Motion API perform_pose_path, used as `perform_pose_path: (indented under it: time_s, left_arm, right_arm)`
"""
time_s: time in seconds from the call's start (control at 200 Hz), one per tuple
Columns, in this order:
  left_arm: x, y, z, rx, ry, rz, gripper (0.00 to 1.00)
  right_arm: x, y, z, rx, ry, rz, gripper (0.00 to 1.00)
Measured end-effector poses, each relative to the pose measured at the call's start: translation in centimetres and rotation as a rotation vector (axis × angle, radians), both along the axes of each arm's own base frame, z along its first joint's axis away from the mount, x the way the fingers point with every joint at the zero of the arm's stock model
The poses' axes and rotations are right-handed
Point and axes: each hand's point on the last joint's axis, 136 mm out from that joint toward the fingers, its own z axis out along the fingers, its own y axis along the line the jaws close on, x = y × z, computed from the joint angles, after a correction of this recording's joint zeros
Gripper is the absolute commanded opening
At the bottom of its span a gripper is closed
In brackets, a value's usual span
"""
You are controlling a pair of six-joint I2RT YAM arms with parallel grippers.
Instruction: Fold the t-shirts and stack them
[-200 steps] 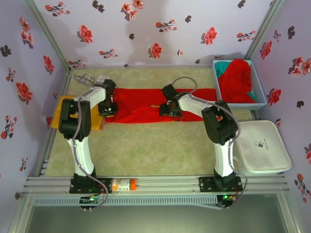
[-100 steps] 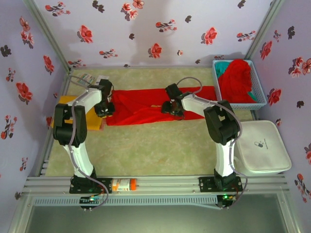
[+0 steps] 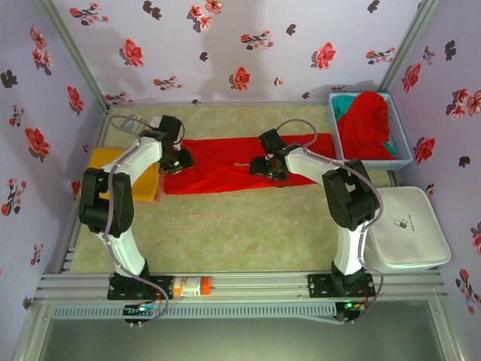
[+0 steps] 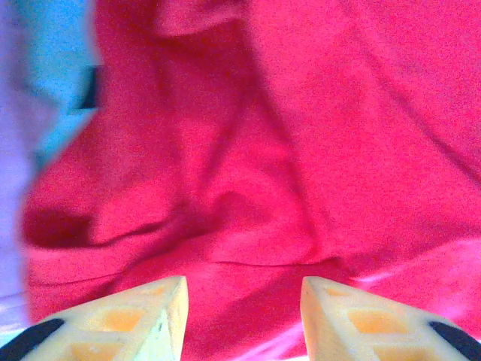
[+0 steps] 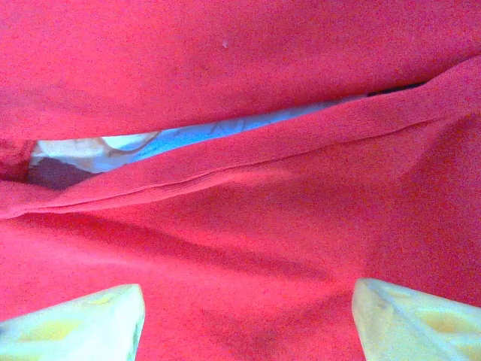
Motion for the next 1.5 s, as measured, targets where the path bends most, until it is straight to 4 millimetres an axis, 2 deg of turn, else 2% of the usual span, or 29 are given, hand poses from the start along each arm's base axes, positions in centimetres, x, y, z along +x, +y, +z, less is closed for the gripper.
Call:
perform_pose_path:
  time_s: [0.135,0.285,0.565,0.84,0.975,1.15,1.23,1.355,1.5]
  left_arm:
    - [0.2,-3.3,-0.2,-0.113,-0.026,0.005,0.45]
    - [0.3,-5.0,-1.4,-0.194,-0.023,0.045,0.45]
    - [0.0,-6.4,-4.4,-0.267,0.022,0.103,0.45]
    - [0.2,-7.5,-4.3,-0.311,0.008,0.118,0.39]
    - [0.4,-7.6,-4.2,-0.321,0.003,0.128,0.28]
    - [0.6,-7.6,-4.8,-0.317,0.014,0.134,0.0]
    - [0.8,-7.7,-5.0,-0.307,0.022,0.124,0.0]
    - [2.2,-8.2,-4.0,-0.281,0.01,0.085,0.0]
    - [5.8,-9.3,-0.4,-0.231,-0.078,0.006,0.0]
  right_arm:
    - [-0.1,-0.1,2.1,0.015,-0.032,-0.002,0.75]
    - [-0.3,-0.4,3.6,0.02,-0.057,-0.006,0.75]
    - [-1.4,-1.2,2.9,-0.001,-0.028,-0.009,0.75]
    - [-1.5,-1.3,2.8,-0.003,-0.025,-0.01,0.75]
    - [-1.4,-1.5,2.8,-0.003,-0.024,-0.014,0.74]
    - [-1.3,-1.8,2.7,-0.007,-0.023,-0.023,0.74]
    - [-1.3,-2.1,2.6,-0.01,-0.019,-0.028,0.74]
    - [-1.3,-2.6,2.3,-0.015,-0.011,-0.039,0.74]
    - [-1.4,-3.5,2.1,-0.026,-0.001,-0.056,0.74]
